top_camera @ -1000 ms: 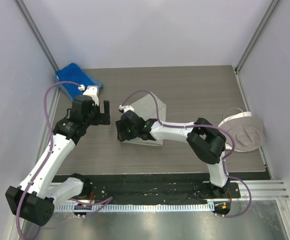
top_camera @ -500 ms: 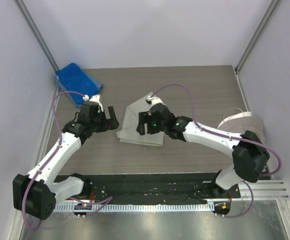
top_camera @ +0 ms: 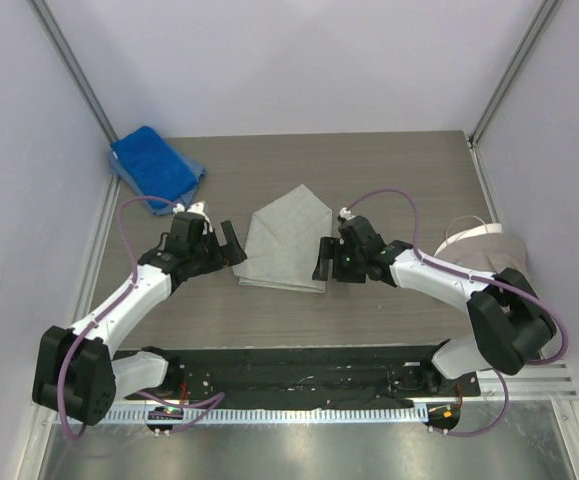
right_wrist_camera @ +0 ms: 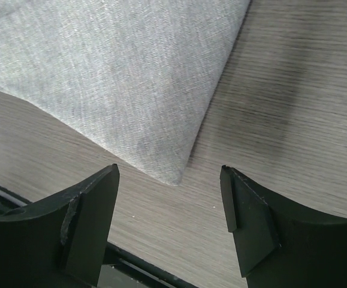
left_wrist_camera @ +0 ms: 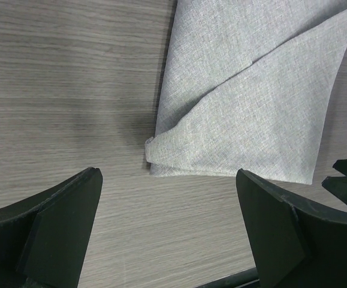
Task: Fold the napkin, place the utensils inside, and roll it up
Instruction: Roll the napkin with the utensil
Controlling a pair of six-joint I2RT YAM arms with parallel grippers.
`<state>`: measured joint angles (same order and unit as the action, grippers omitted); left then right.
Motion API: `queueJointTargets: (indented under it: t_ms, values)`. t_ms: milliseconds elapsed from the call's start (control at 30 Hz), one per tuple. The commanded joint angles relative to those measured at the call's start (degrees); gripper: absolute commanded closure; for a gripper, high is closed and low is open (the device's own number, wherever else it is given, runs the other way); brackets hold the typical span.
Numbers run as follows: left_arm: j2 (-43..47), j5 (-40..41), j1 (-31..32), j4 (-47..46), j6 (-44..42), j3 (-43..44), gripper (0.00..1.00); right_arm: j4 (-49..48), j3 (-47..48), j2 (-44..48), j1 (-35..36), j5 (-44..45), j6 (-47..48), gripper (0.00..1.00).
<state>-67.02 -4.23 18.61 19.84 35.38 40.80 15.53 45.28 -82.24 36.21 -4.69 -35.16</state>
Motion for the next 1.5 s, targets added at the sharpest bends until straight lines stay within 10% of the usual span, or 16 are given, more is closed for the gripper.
queueJointTargets:
  t_ms: [0,300,800,1467]
  values:
    - [-0.7,-0.4,-0.3,-4.5,0.6,-0.6,0.00,-4.1,-0.1,0.2,-0.5,-3.2,-2.1,0.24]
    - [-1.4,0.1,-0.3,-5.1,0.5,-1.5,0.01,-5.6,1.0,-4.7,-0.5,-5.4,-2.4,0.31]
    - [-2.8,0.0,-0.3,-6.7,1.1,-2.7,0.01,-5.7,-0.4,-7.2,-2.2,-5.9,-3.3,0.89]
    - [-7.9,-6.0,-0.3,-17.1,6.7,-8.6,0.24,-8.0,-3.9,-11.7,-4.5,-6.7,-3.3,0.99]
